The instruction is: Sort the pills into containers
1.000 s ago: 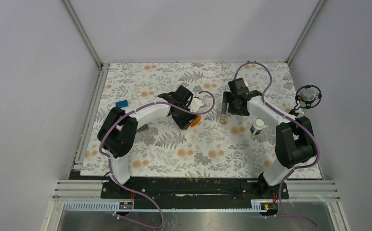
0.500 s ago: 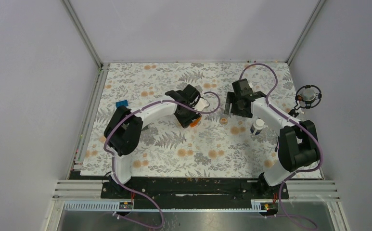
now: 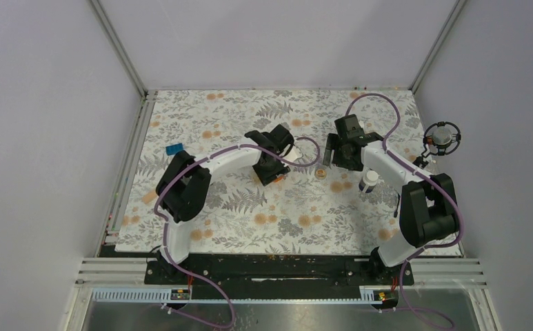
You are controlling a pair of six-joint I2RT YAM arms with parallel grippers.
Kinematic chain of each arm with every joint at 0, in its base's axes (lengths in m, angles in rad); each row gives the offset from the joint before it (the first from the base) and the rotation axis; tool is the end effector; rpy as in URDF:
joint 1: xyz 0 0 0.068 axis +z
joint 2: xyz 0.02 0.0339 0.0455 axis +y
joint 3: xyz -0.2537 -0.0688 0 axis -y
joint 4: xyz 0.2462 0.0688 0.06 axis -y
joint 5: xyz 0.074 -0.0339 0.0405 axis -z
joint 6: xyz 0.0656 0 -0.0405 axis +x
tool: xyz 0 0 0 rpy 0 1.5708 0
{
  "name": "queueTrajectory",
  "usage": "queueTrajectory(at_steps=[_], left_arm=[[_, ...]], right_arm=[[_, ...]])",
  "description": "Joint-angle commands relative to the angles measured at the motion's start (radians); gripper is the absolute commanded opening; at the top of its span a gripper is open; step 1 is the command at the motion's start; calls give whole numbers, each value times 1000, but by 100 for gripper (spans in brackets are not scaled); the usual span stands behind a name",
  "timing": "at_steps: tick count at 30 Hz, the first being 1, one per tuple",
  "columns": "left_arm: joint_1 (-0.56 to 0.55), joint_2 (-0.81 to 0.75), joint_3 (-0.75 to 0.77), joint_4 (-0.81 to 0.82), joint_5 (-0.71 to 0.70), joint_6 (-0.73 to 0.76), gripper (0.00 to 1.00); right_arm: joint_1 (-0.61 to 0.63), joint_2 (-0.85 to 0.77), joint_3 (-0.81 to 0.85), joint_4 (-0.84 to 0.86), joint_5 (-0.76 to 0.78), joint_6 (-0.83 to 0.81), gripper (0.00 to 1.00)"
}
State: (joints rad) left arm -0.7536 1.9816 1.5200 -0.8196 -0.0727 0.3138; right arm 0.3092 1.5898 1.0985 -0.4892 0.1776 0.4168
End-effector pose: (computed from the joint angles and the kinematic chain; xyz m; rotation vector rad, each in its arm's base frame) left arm 0.3010 -0.2759 0.1565 1.4335 2.4555 0.0105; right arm 0.3344 0.0947 0.1888 0.2043 2.5211 0.0625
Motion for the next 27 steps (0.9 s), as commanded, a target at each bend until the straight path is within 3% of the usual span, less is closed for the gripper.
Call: queueTrajectory(at_steps=[1, 27], left_arm=[[-23, 16, 56, -29, -75, -8, 0], [-56, 74, 148, -135, -186, -17, 0]], right_arm=[[-10, -38, -8, -10, -10, 14, 83], [-19, -23, -15, -10, -30, 13, 82]])
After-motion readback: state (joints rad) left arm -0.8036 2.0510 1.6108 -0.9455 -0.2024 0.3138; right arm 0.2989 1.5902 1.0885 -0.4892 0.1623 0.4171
